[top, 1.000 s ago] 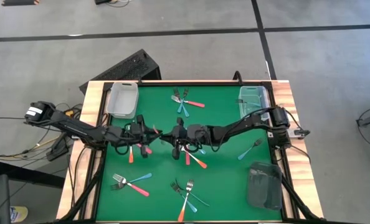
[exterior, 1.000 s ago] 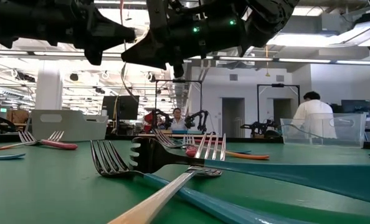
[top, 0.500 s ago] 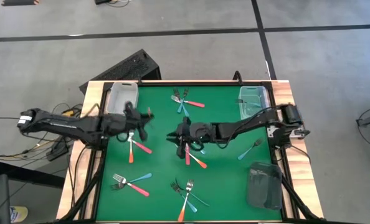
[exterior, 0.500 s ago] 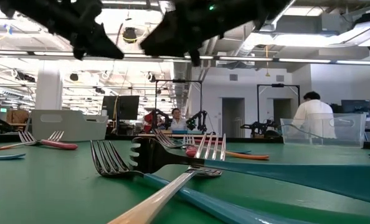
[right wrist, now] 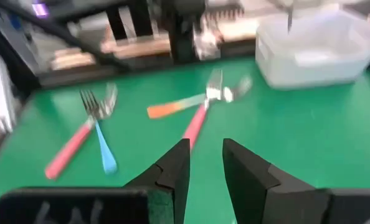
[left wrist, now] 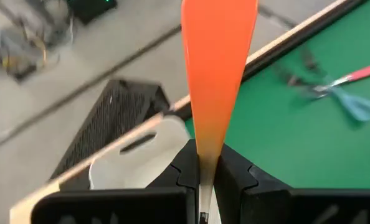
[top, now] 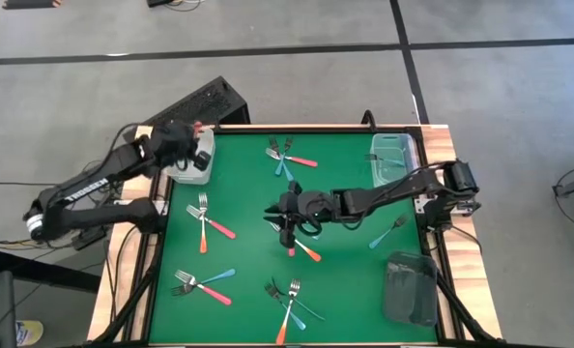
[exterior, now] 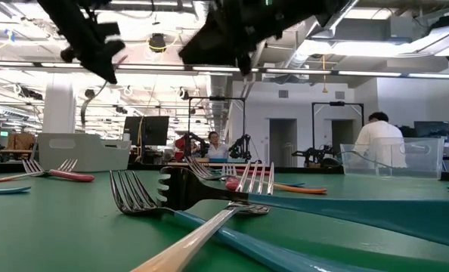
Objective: Sort silverware by color (type)
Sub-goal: Put the orange fork into the white bin
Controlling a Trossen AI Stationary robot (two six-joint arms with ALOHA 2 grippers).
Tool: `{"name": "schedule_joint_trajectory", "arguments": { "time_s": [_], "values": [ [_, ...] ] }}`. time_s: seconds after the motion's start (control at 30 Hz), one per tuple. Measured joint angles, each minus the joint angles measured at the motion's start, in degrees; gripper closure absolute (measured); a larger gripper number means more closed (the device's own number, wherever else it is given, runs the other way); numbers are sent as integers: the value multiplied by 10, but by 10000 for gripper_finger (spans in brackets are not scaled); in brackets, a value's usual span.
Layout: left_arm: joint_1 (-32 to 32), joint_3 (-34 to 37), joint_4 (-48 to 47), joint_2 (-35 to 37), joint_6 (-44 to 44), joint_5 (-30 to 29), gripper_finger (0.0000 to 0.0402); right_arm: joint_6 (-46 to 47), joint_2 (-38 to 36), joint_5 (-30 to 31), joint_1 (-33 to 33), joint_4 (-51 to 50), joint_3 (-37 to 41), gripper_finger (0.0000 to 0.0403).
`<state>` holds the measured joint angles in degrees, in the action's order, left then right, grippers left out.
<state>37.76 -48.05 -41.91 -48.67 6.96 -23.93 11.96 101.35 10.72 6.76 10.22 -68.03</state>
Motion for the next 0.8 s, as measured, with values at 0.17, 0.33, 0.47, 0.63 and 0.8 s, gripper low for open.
{"name": "schedule_joint_trajectory", "arguments": {
  "time_s": [0.17, 0.33, 0.47, 0.63, 0.8],
  "values": [
    [98, 6, -25, -67, 9, 79, 384, 9, 13, 0, 3, -2, 0, 281],
    [155, 6, -22, -132, 6, 87, 374, 15, 14, 0, 8, -14, 0, 281],
    [155, 2, -14, -164, 11, 92, 374, 17, 14, 4, 11, -28, 0, 281],
    [156, 2, -19, -198, 16, 96, 366, 31, 14, 28, 16, -59, 0, 281],
    [144, 2, -15, -225, 40, 41, 345, 36, 13, 135, 39, -81, 0, 281]
  ]
}}
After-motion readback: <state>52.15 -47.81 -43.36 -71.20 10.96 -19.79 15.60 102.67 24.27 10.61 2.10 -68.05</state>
